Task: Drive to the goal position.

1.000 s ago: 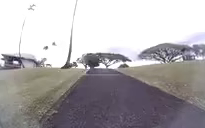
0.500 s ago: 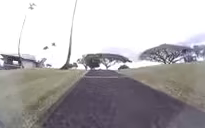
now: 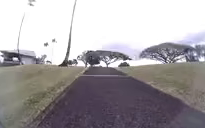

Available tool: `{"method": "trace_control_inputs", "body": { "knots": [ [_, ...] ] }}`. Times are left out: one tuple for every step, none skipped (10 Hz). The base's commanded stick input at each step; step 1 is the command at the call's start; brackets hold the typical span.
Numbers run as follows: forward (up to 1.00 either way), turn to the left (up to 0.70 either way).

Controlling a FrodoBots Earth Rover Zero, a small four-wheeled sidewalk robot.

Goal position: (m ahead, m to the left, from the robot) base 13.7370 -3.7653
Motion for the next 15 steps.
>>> {"method": "trace_control_inputs", "body": {
  "knots": [
    [0.84,0.00],
    [0.84,0.00],
    [0.84,0.00],
    [0.84,0.00],
    [0.84,0.00],
    [0.84,0.00],
    [0.84,0.00],
    [0.84,0.00],
    [0.84,0.00],
    [0.84,0.00],
    [0.84,0.00],
    [0.84,0.00],
    [0.84,0.00],
    [0.84,0.00],
    [0.84,0.00]
  ]
}}
